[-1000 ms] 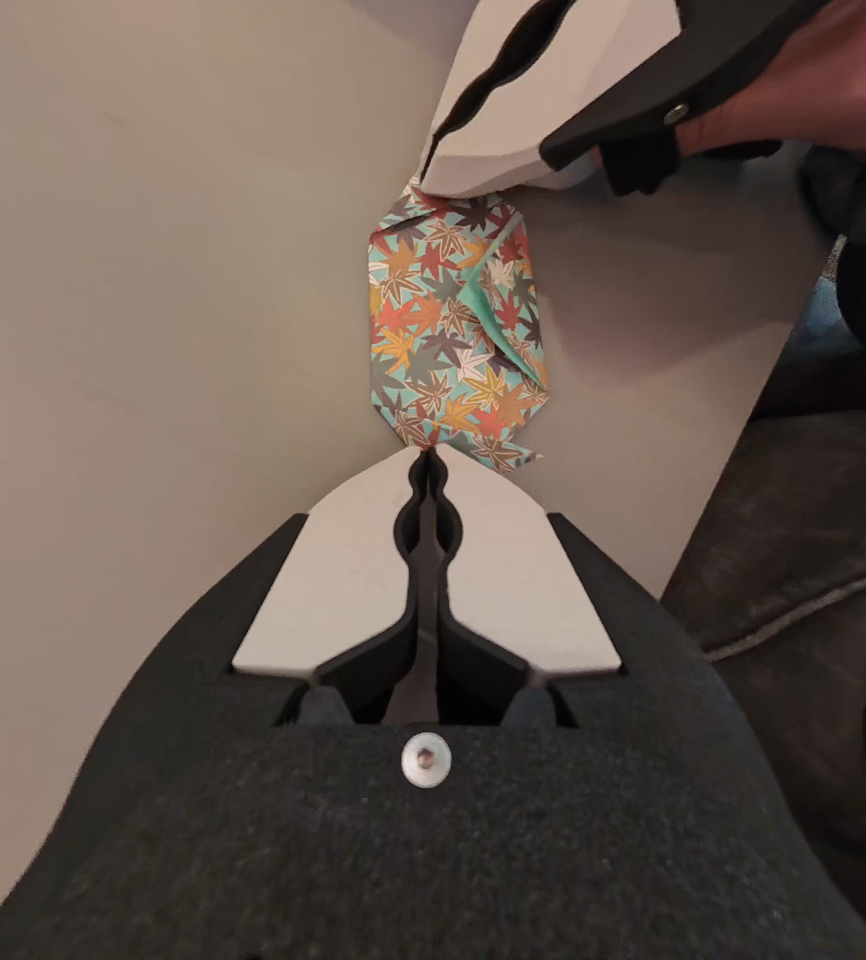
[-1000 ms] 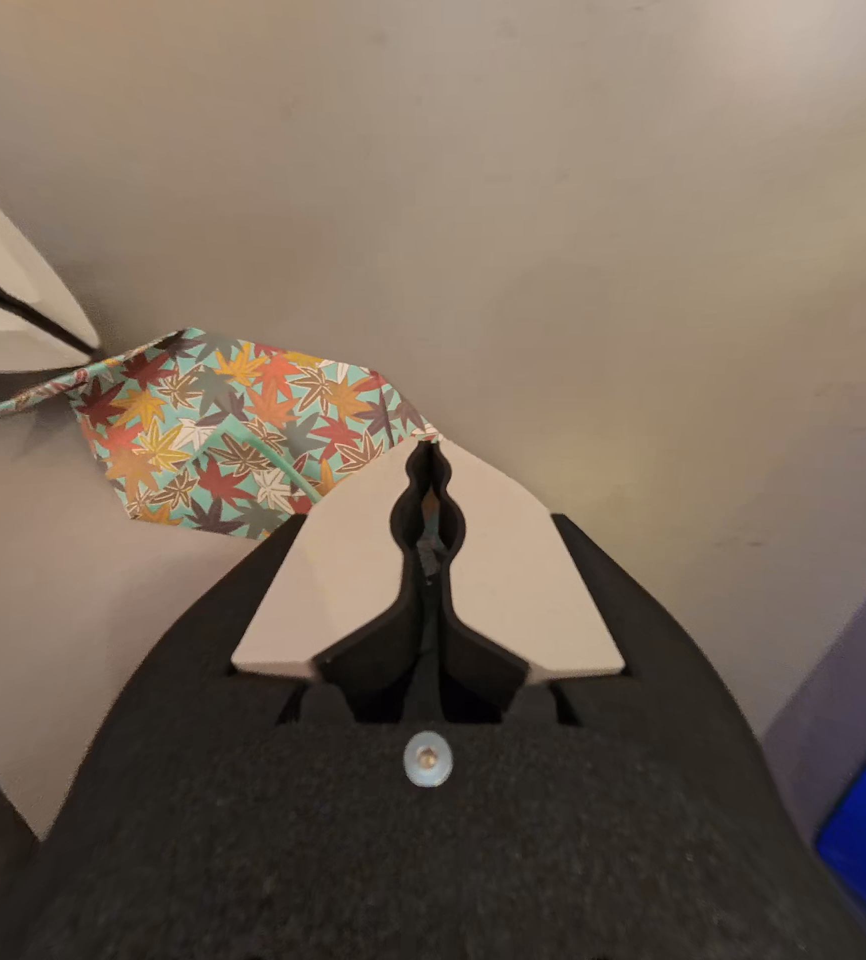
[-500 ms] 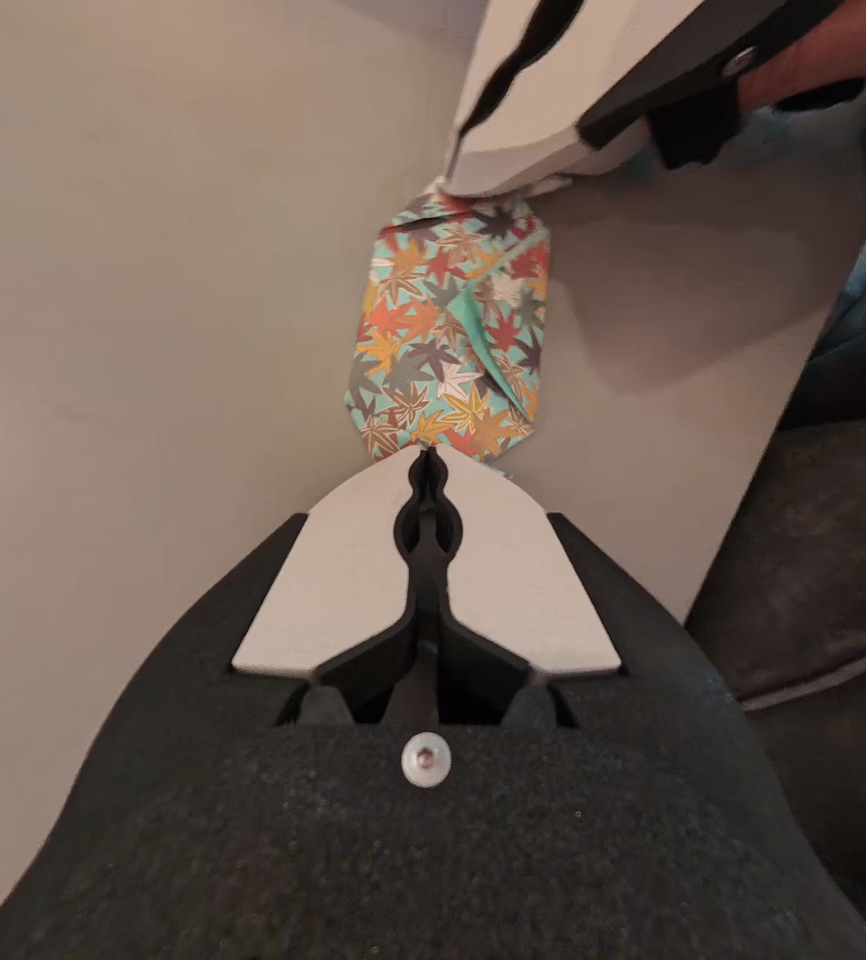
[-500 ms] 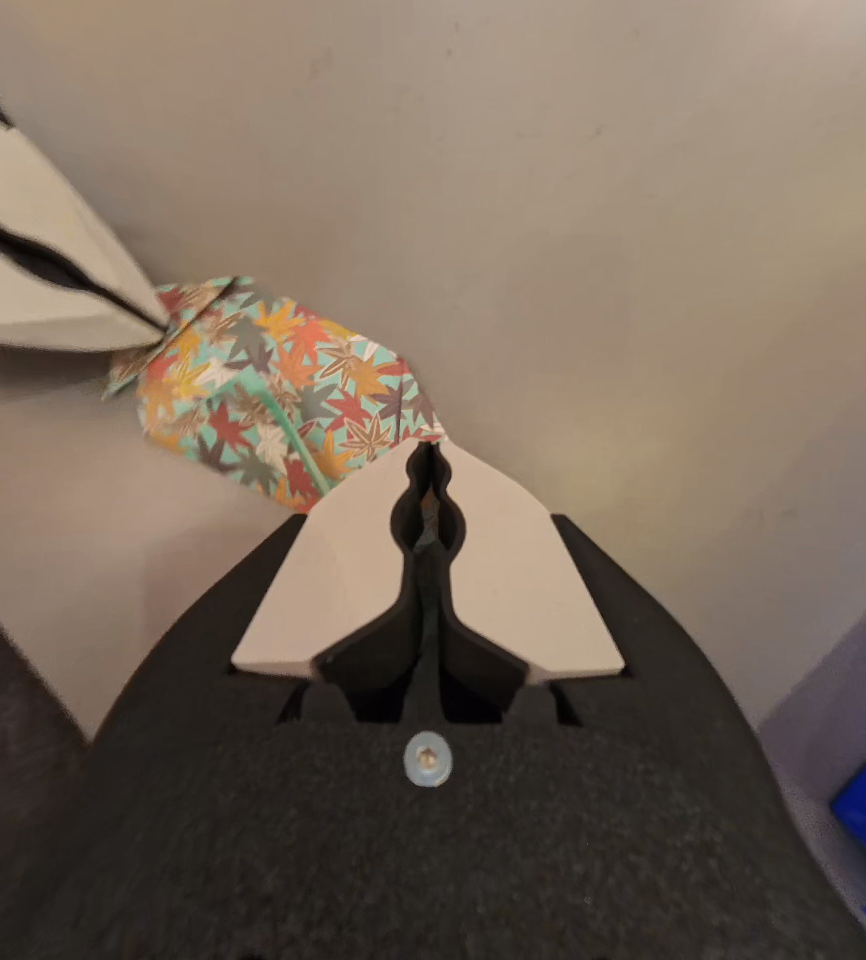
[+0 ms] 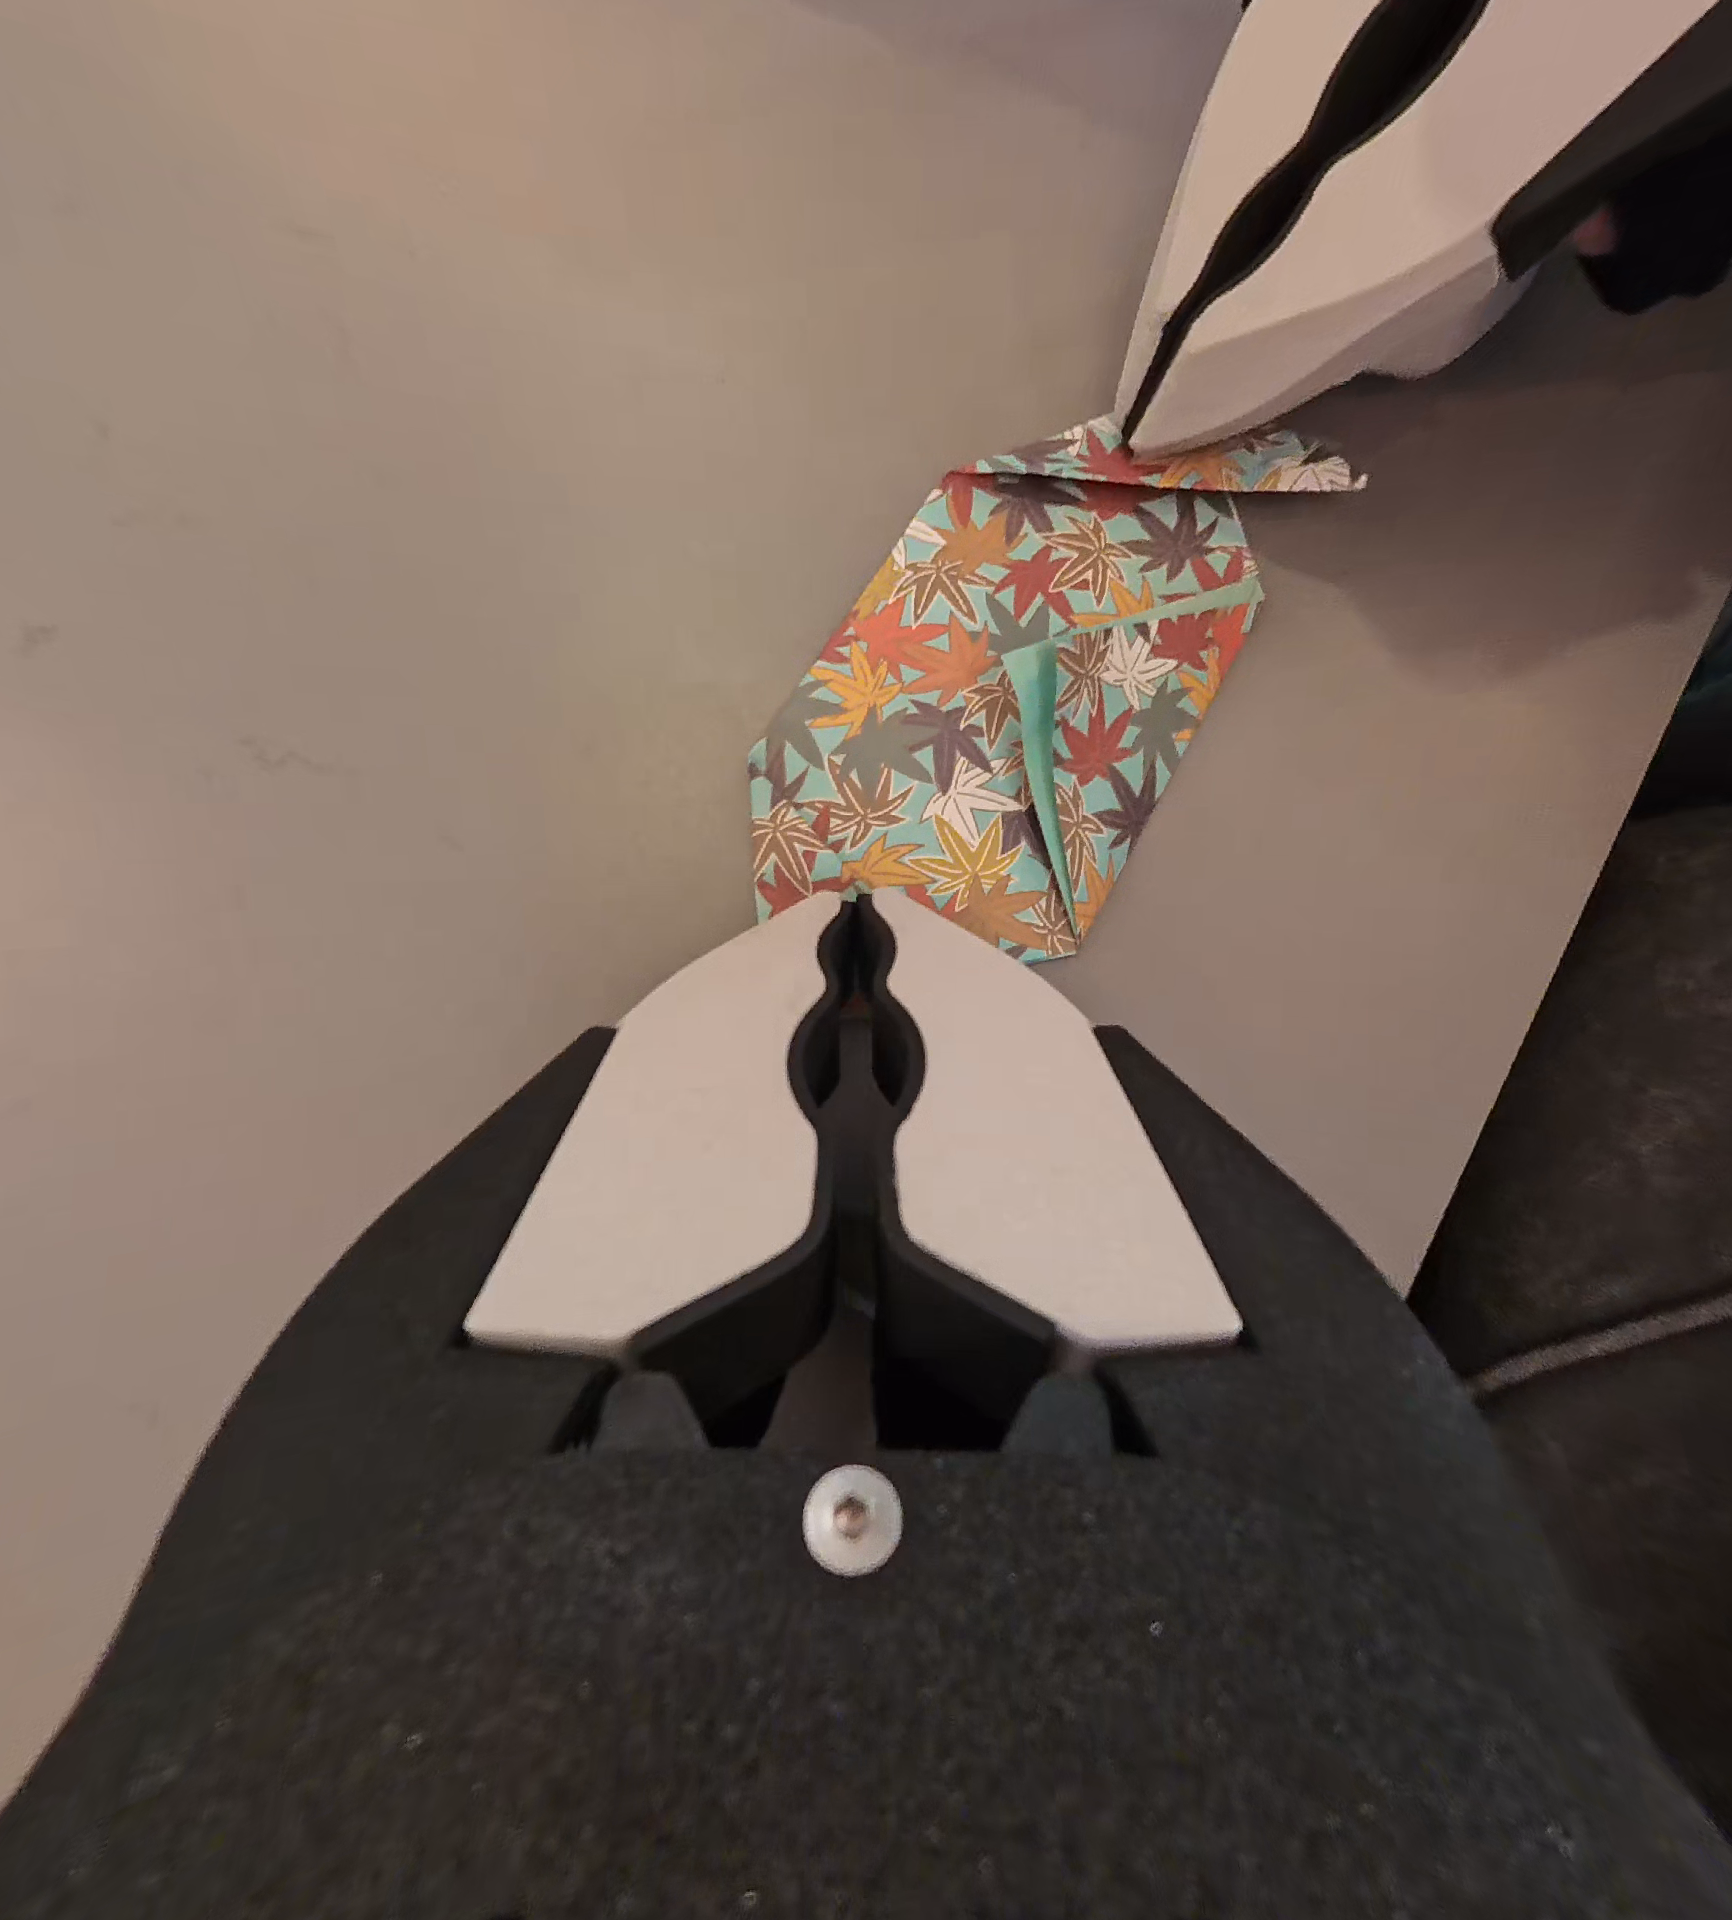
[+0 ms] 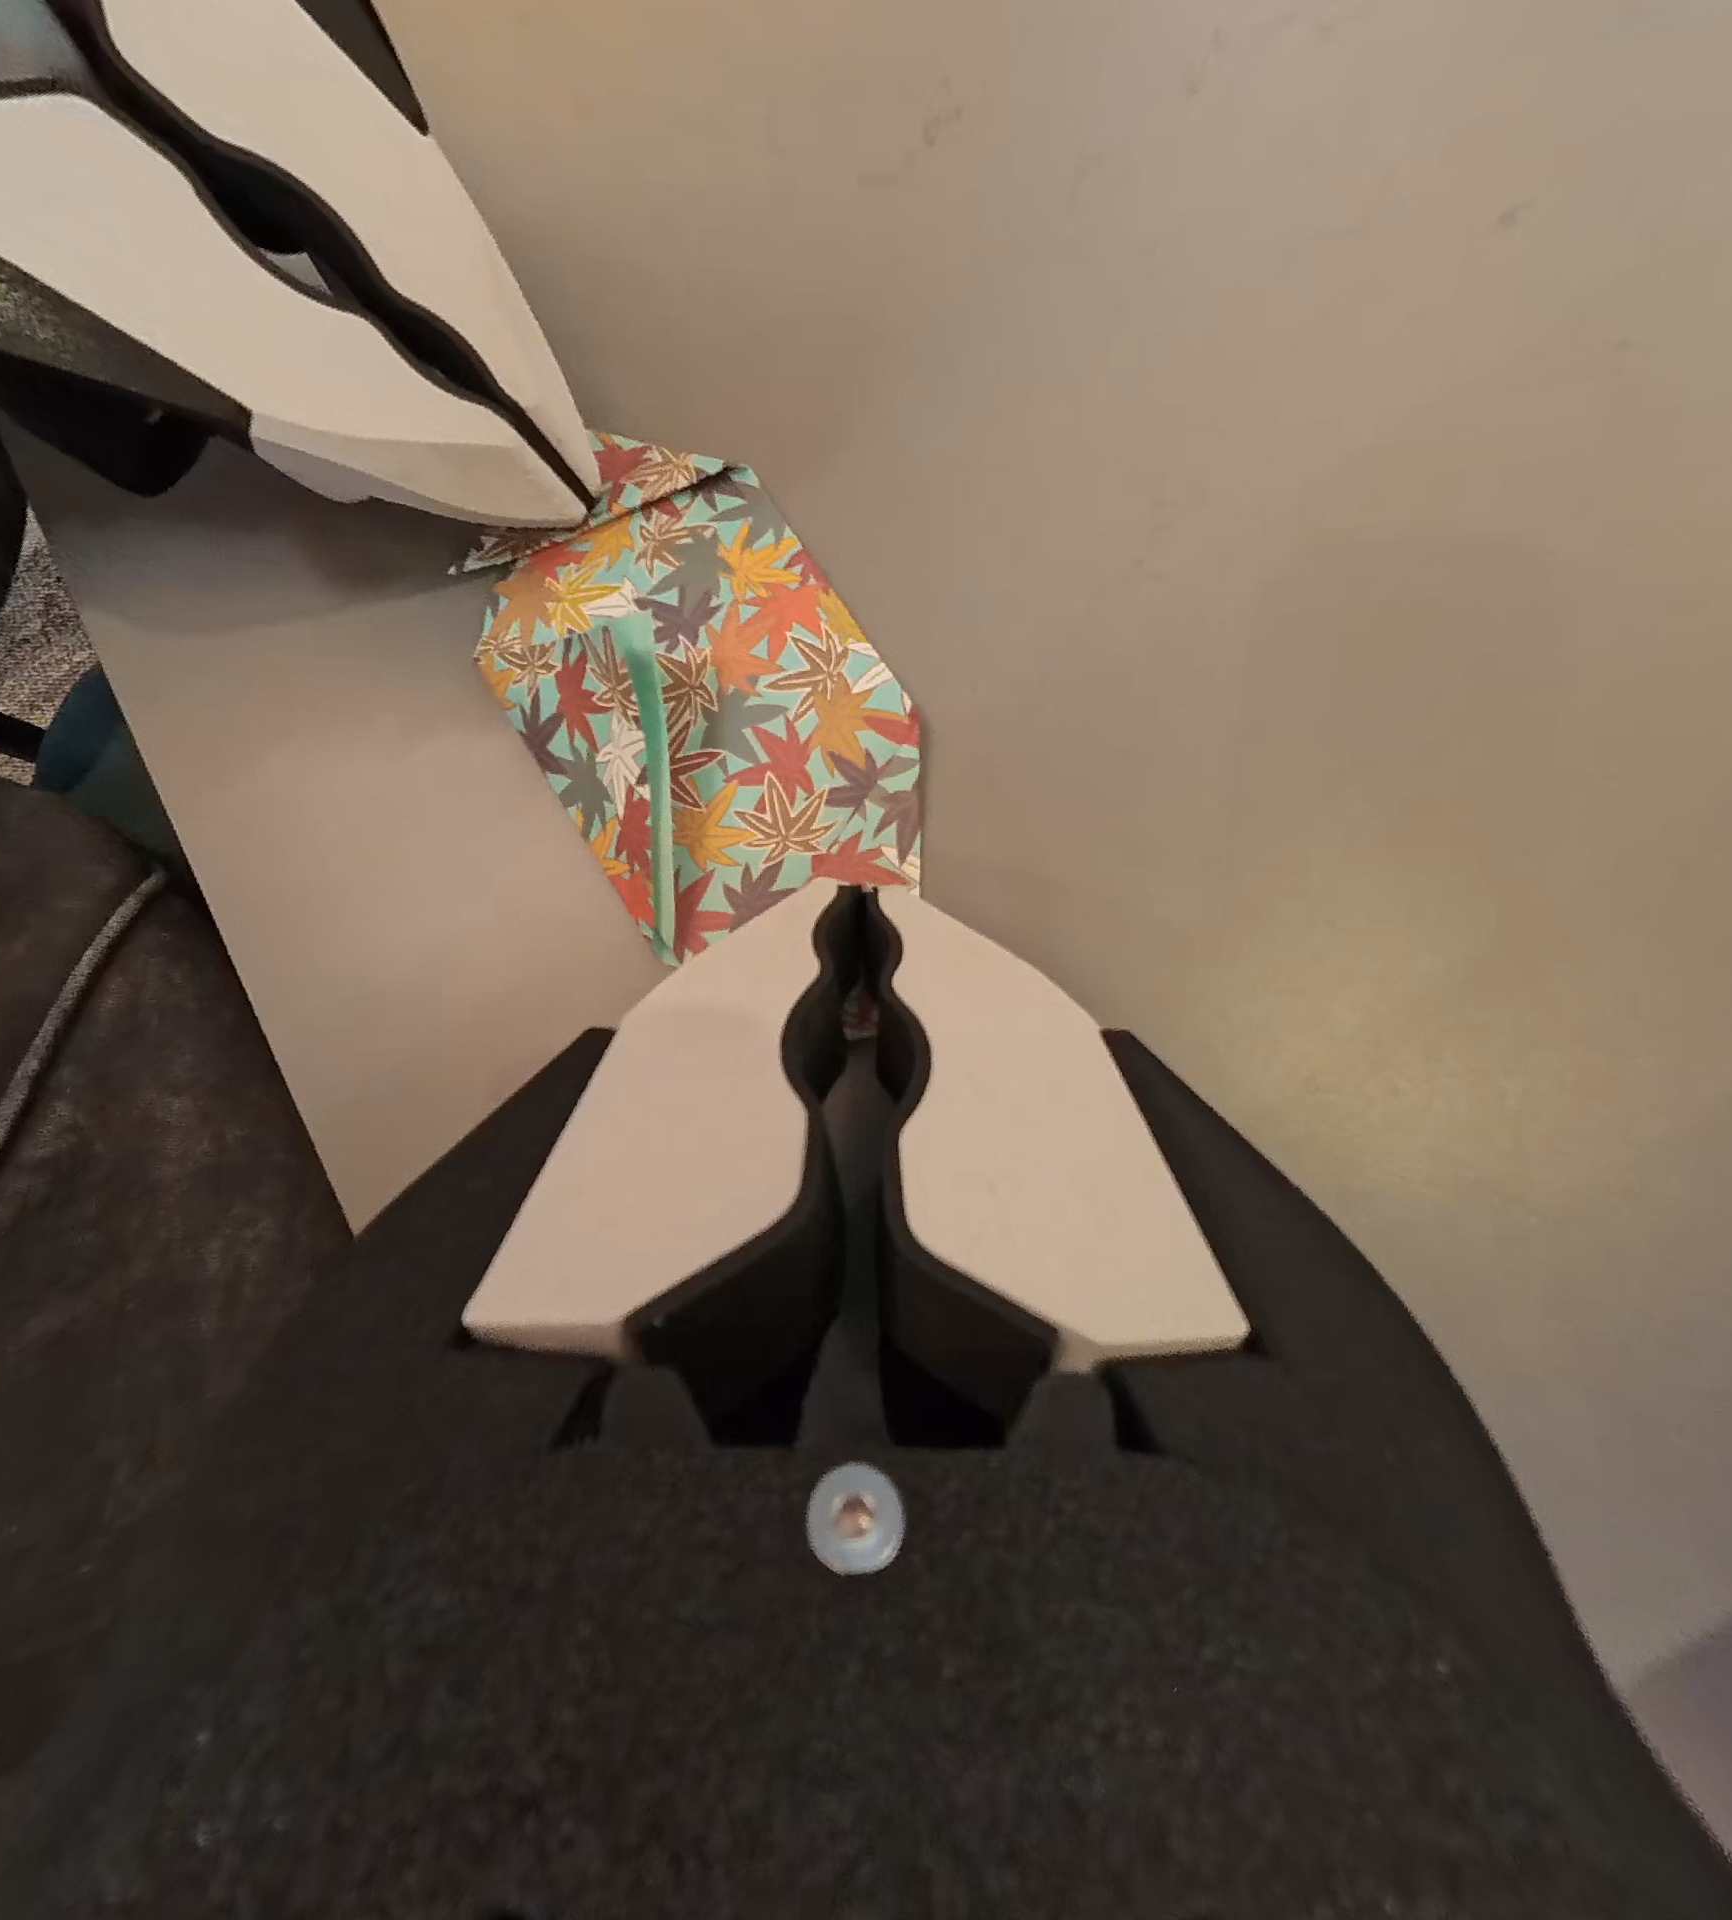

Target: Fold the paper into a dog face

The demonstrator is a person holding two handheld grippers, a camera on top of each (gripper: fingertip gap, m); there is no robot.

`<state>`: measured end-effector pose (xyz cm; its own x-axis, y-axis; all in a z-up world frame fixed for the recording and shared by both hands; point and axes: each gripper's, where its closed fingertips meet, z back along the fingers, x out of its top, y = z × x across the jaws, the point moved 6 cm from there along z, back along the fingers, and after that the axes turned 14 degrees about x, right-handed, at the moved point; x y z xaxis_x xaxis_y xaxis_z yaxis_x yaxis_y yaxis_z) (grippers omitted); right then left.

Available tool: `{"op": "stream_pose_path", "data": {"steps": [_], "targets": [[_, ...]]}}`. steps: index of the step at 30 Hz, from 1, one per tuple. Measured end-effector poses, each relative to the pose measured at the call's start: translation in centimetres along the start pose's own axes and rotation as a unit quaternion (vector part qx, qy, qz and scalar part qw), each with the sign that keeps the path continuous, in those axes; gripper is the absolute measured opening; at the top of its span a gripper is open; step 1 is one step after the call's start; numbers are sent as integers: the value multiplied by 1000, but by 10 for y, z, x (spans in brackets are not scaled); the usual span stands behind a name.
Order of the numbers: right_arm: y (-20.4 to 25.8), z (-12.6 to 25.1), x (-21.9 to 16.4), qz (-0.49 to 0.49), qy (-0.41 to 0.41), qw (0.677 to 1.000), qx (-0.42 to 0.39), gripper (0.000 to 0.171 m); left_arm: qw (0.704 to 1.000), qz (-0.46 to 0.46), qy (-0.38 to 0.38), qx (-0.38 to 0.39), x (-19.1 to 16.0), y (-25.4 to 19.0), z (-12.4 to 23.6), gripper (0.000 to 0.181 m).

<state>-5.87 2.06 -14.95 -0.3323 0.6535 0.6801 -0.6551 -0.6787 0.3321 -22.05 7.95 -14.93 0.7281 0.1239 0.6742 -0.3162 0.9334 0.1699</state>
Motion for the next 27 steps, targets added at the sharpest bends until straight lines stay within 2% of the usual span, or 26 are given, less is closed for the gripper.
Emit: {"op": "stream_pose_path", "data": {"steps": [5, 8, 10, 13, 15, 21, 22, 24, 27], "targets": [[2, 0, 0, 15, -3, 1000, 25, 0, 1000, -7, -6, 4, -1, 0, 0, 0], [5, -2, 3, 26, -5, 998, 61, 7, 1000, -26, -11, 14, -2, -2, 1, 0], [6, -3, 10, 35, -9, 995, 93, 9, 999, -32, -14, 8, -3, -2, 3, 0], [16, -12, 23, 29, -6, 982, 186, 20, 999, -32, -17, -7, -4, -1, 3, 0], [20, -21, 28, 22, 11, 974, 224, 21, 999, -27, -15, -14, -4, 0, 3, 0], [20, -35, 32, 28, 49, 973, 224, 19, 998, -51, -21, -6, -4, -2, 4, 0], [20, -36, 32, 27, 52, 973, 222, 16, 998, -51, -22, -6, -4, -2, 4, 0], [21, -36, 29, 24, 63, 972, 225, 1, 999, -46, -23, -8, -3, -2, 4, 0], [23, -35, 29, 28, 64, 974, 216, 0, 999, -31, -29, -3, -1, 1, 7, 9]]}}
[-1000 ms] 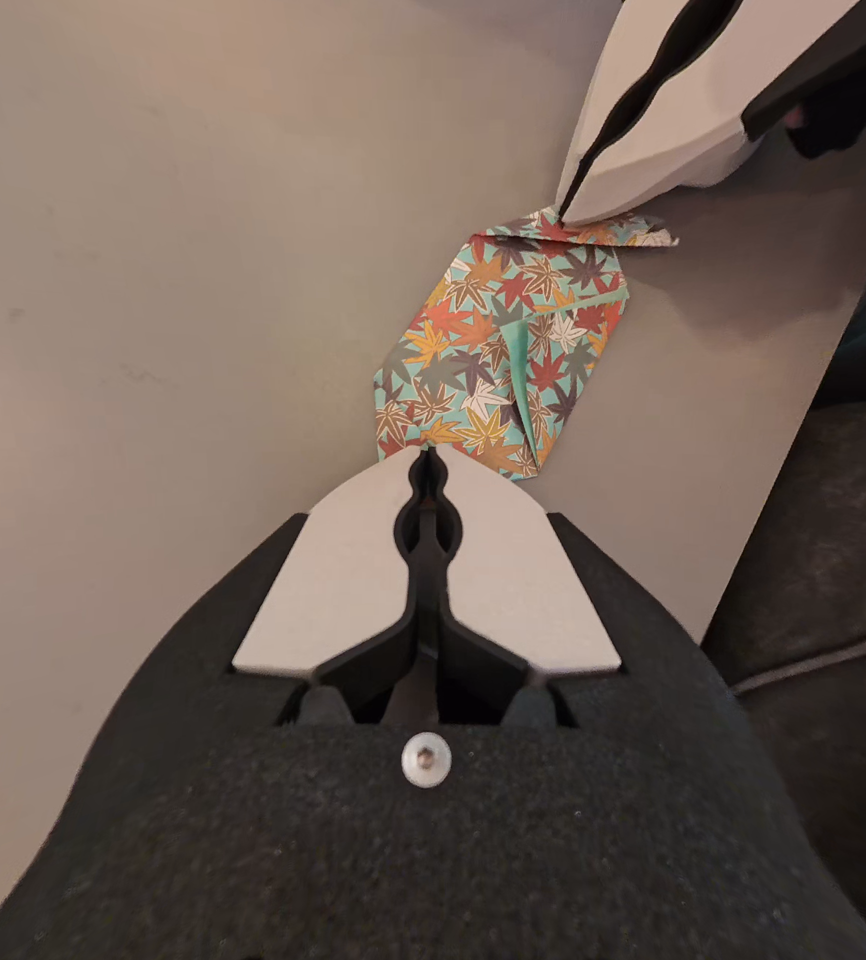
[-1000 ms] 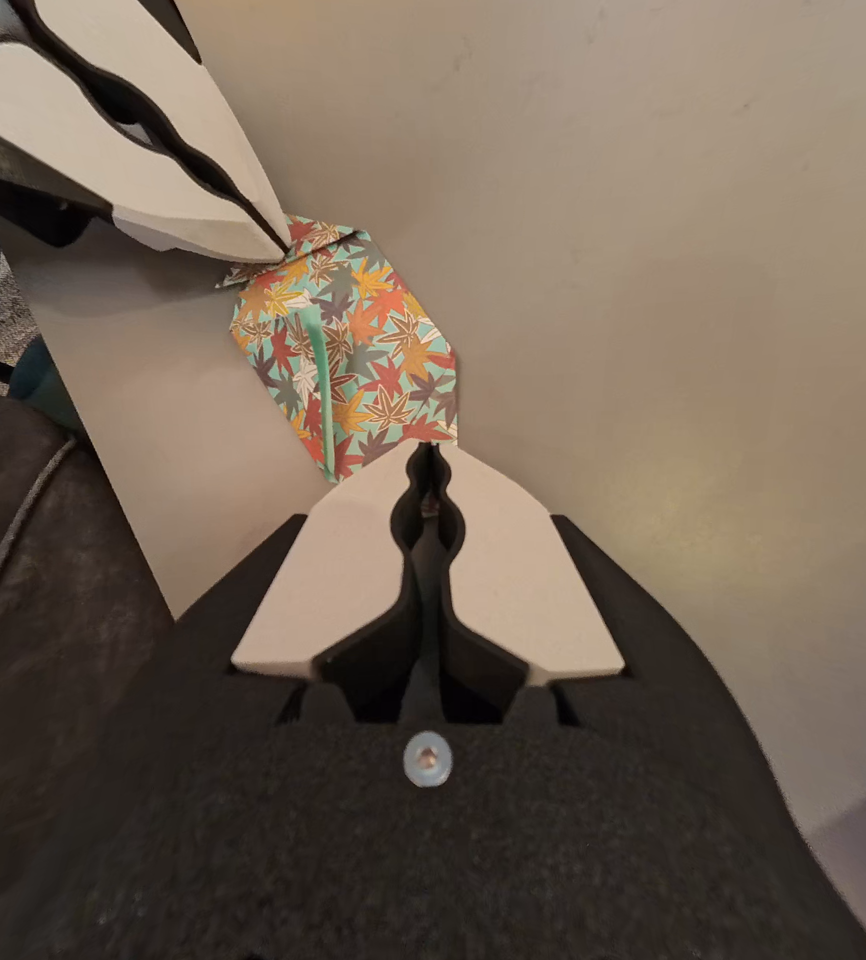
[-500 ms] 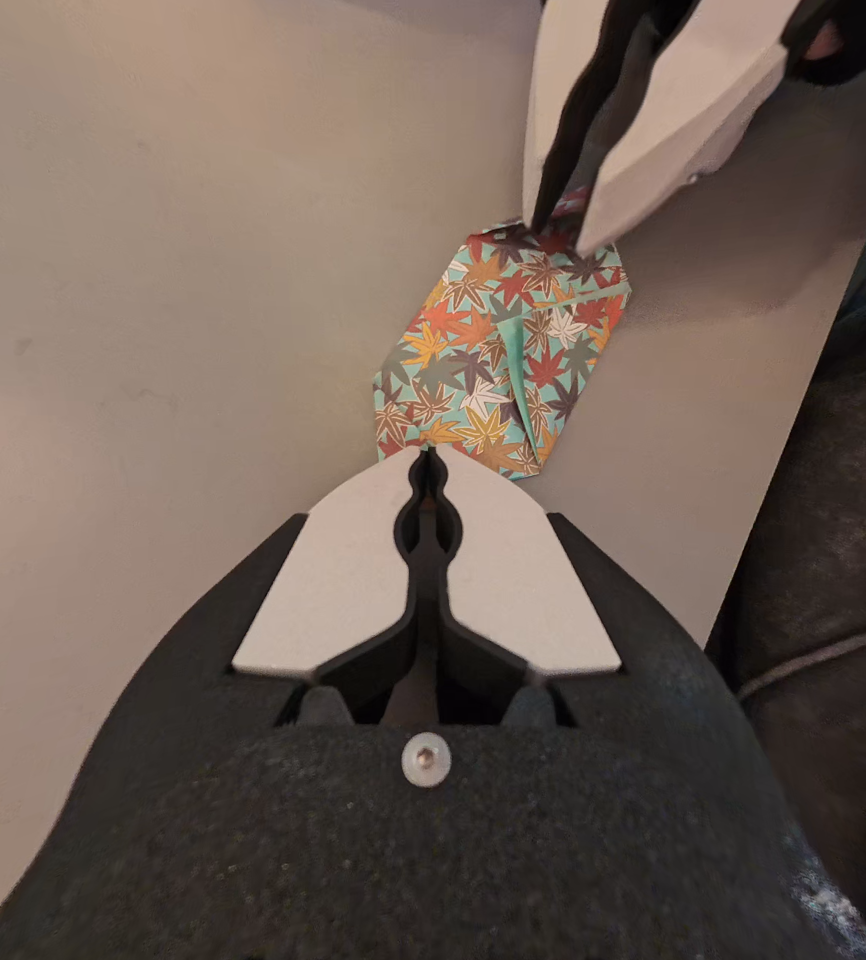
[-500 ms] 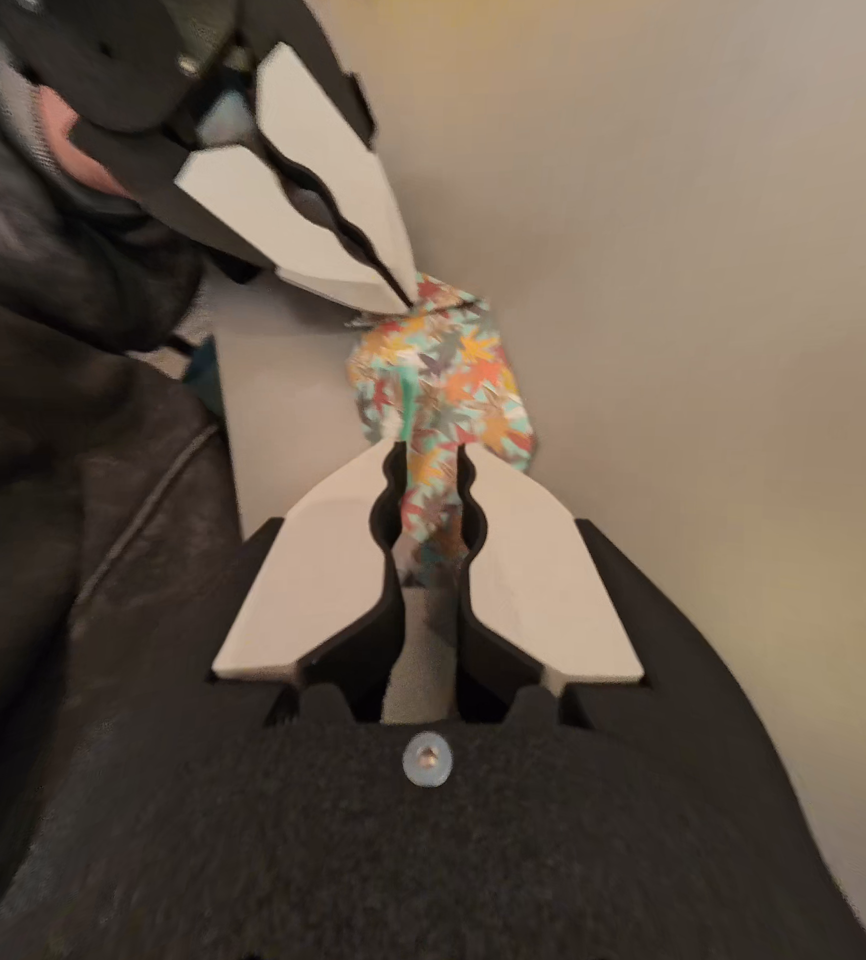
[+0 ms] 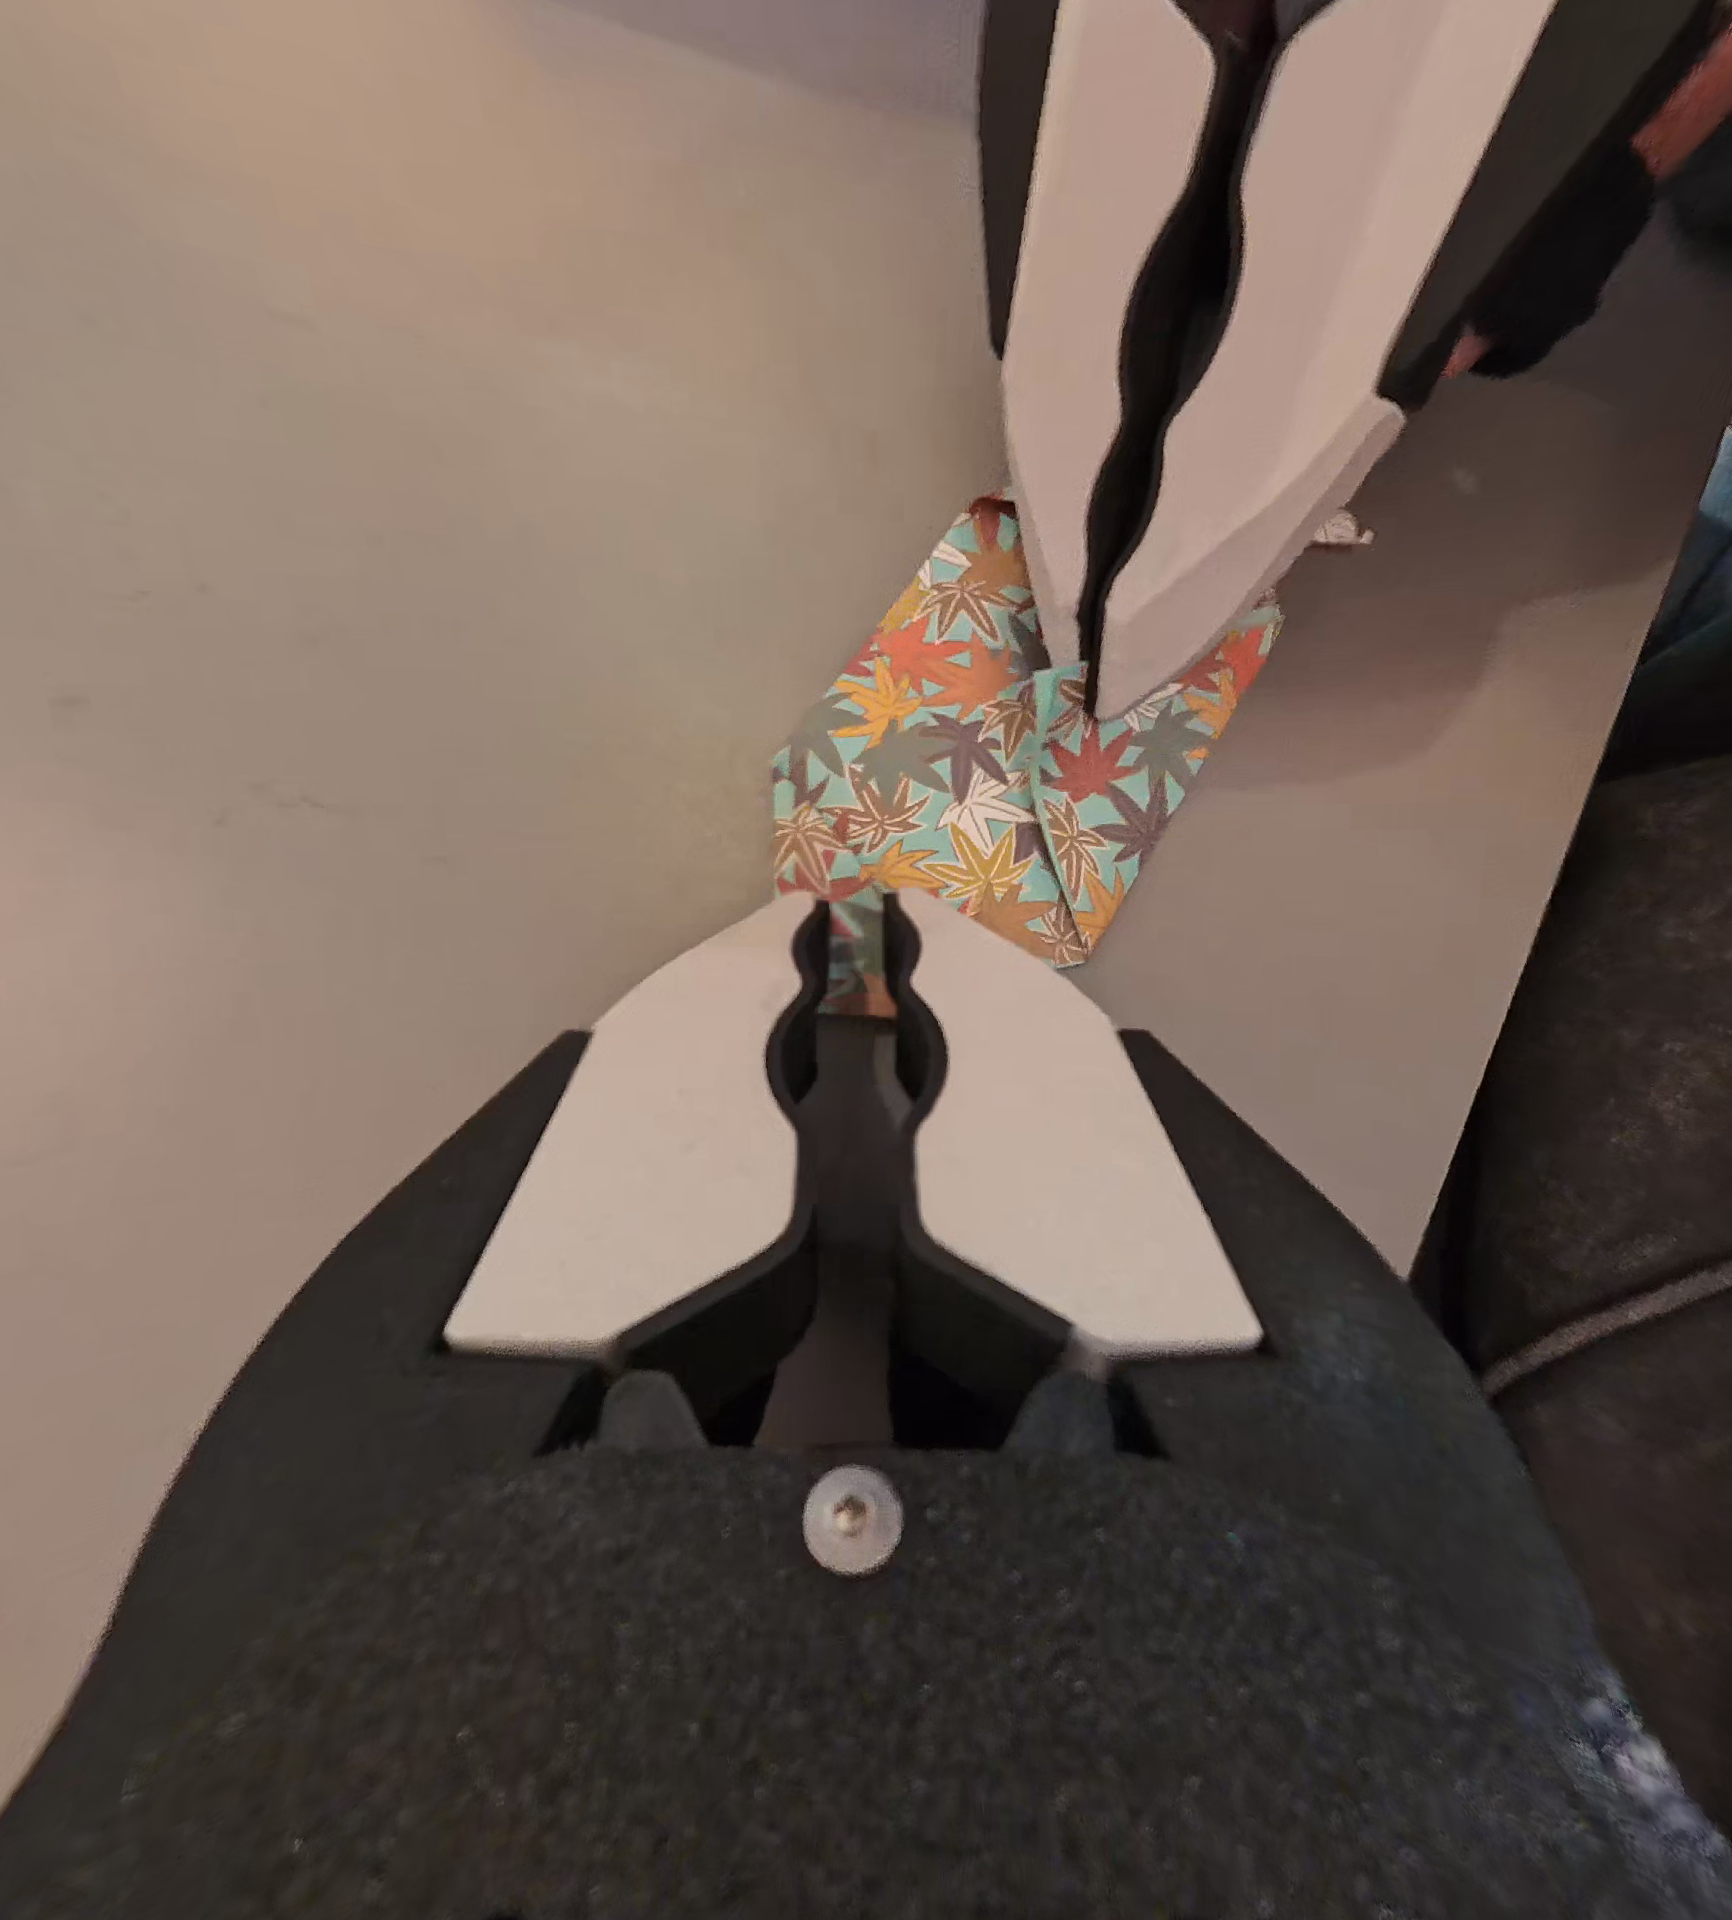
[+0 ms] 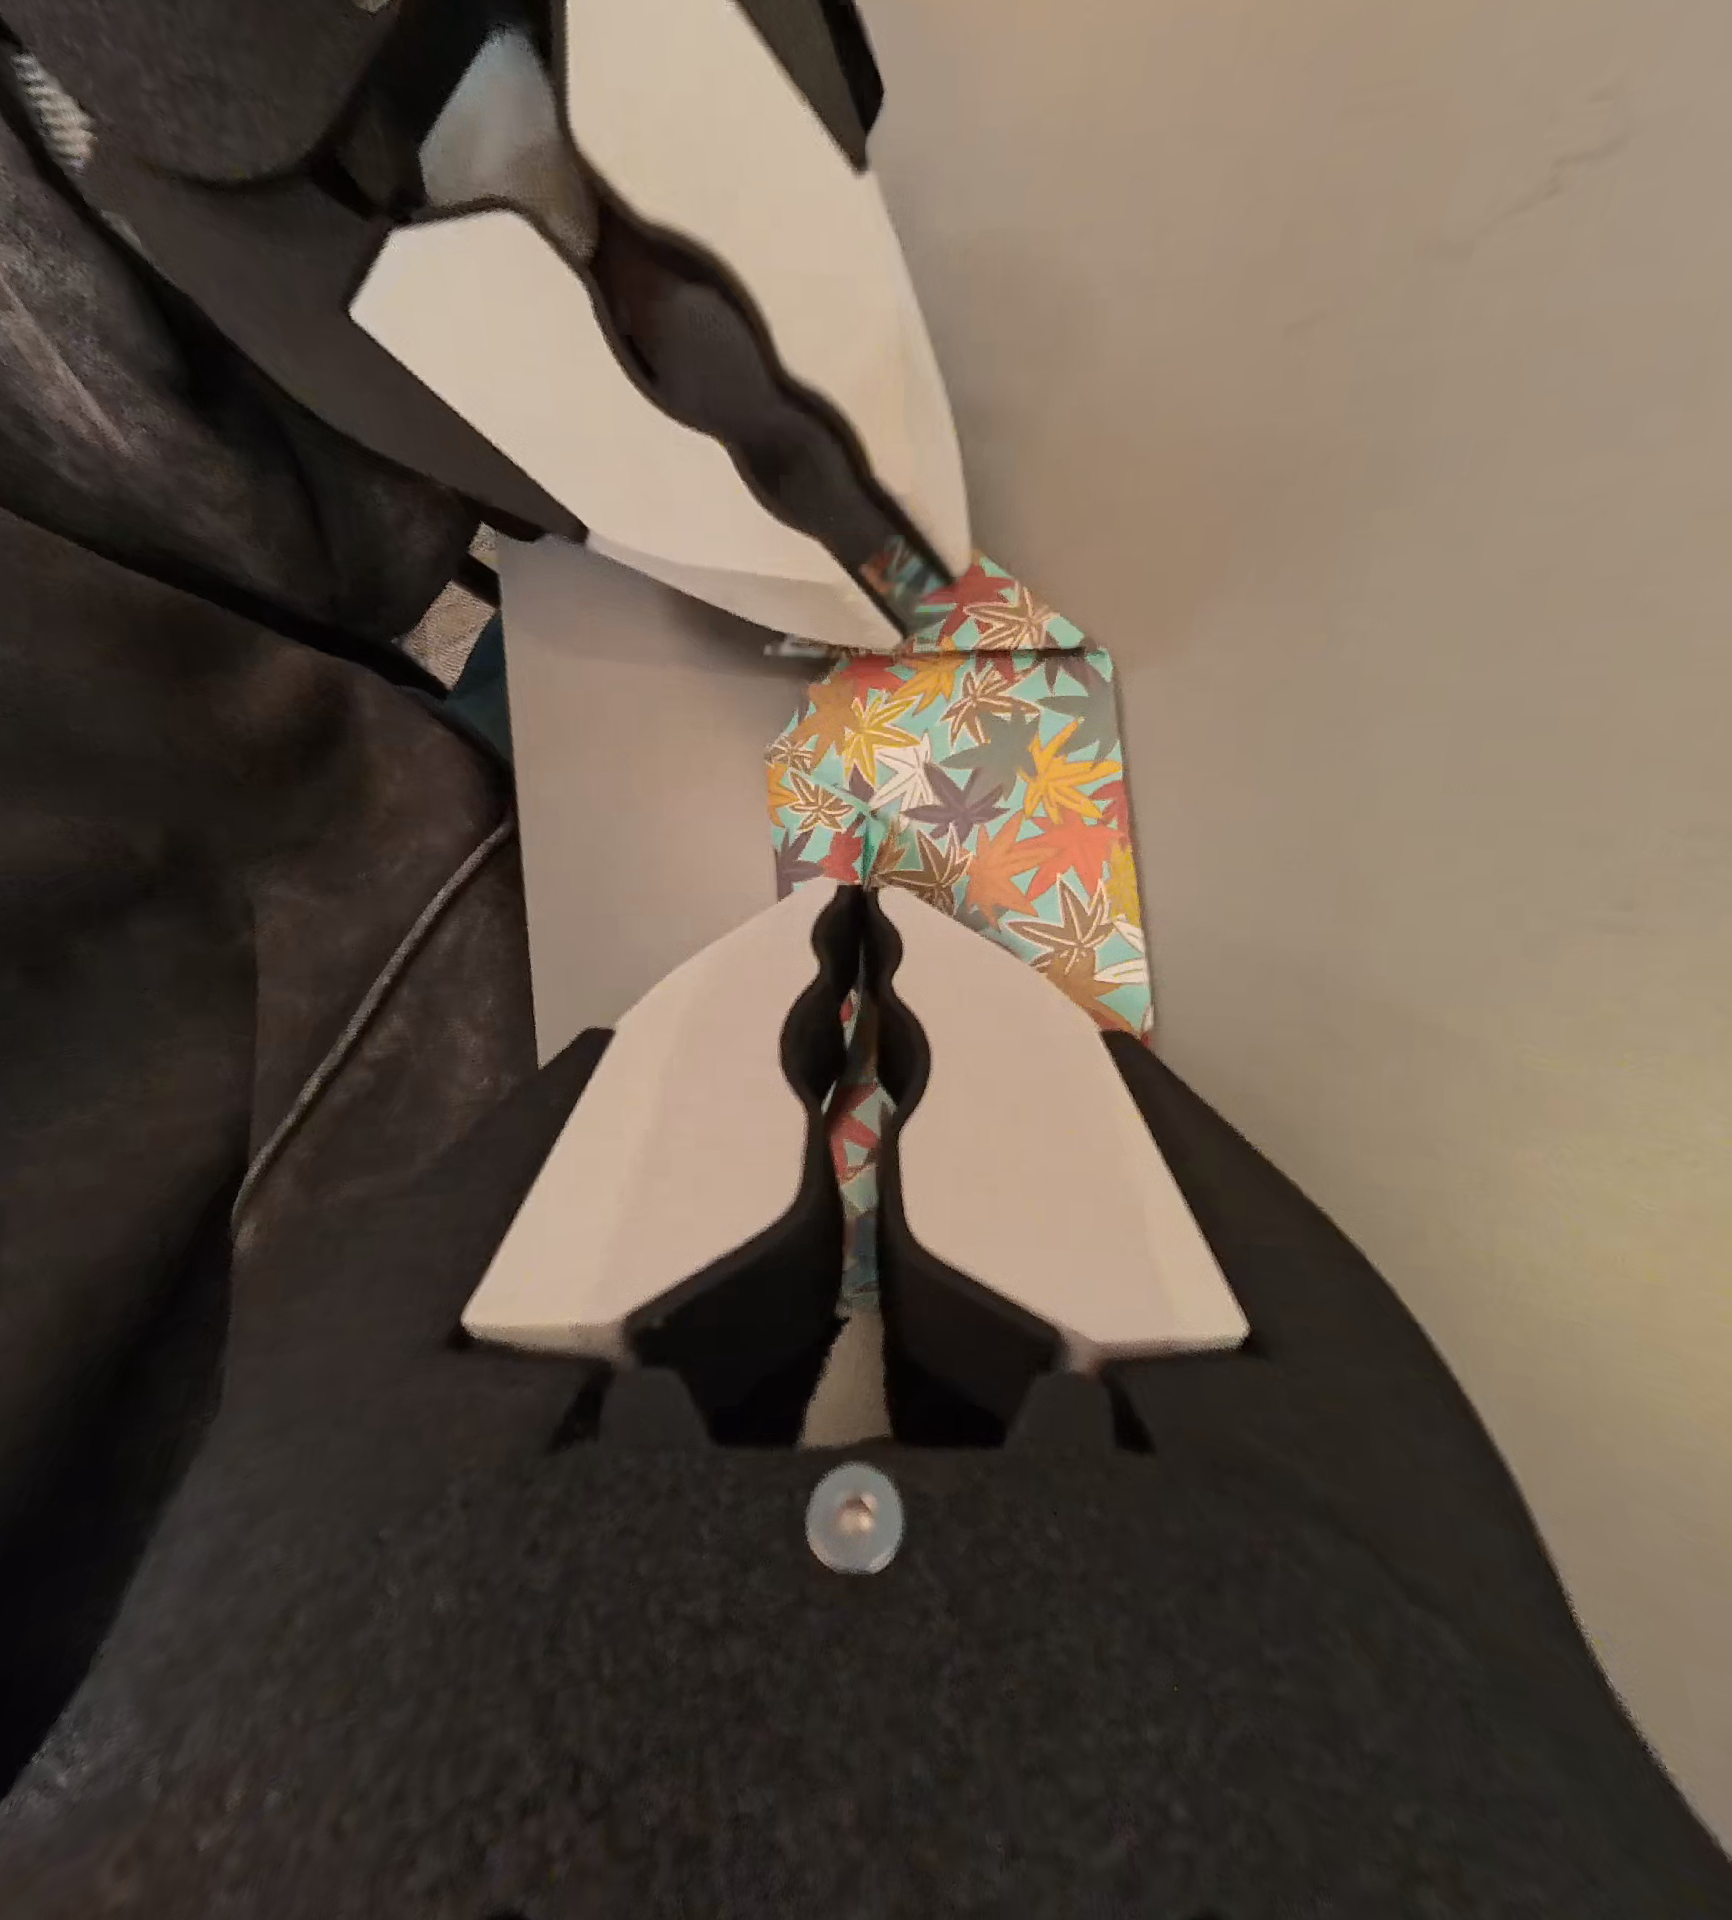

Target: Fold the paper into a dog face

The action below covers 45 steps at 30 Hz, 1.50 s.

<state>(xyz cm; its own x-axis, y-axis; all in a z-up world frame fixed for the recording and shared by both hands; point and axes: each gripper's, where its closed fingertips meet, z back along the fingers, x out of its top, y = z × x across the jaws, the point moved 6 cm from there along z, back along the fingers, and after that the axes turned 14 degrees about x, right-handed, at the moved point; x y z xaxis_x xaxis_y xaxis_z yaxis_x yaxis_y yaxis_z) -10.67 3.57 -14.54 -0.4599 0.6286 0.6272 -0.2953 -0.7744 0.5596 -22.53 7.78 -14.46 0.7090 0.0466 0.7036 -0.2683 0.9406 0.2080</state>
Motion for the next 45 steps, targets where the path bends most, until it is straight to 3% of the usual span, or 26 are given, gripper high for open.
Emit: {"op": "stream_pose_path", "data": {"steps": [3, 7, 10, 13, 18, 21, 24, 32, 38, 45], "targets": [[2, 7, 3, 22, 5, 999, -43, 0, 998, 32, -46, 13, 11, 7, 13, 22], [5, 33, 12, 45, -11, 992, -119, 0, 989, 67, -128, 38, 23, 22, 41, 22], [10, 69, 28, 72, -28, 975, -207, 0, 986, 77, -141, 54, 19, 33, 47, 22], [21, 126, 51, 96, -62, 943, -313, 0, 988, 93, -118, 43, 11, 37, 40, 22], [55, 265, 71, 95, -113, 858, -492, 0, 992, 69, -99, 36, 7, 30, 31, 22], [62, 332, 64, 70, -115, 815, -564, 0, 993, 58, -94, 38, 7, 28, 29, 21], [30, 366, 39, 28, -96, 791, -603, 0, 994, 61, -87, 34, 5, 27, 27, 21], [-106, 345, -68, -134, -34, 802, -581, 0, 995, 56, -76, 39, 3, 27, 24, 21], [-130, 334, -87, -197, -57, 815, -542, 0, 997, 46, -58, 39, -2, 25, 19, 21], [-139, 330, -96, -269, -142, 830, -467, 0, 998, 31, -49, 40, -4, 22, 16, 21]]}}
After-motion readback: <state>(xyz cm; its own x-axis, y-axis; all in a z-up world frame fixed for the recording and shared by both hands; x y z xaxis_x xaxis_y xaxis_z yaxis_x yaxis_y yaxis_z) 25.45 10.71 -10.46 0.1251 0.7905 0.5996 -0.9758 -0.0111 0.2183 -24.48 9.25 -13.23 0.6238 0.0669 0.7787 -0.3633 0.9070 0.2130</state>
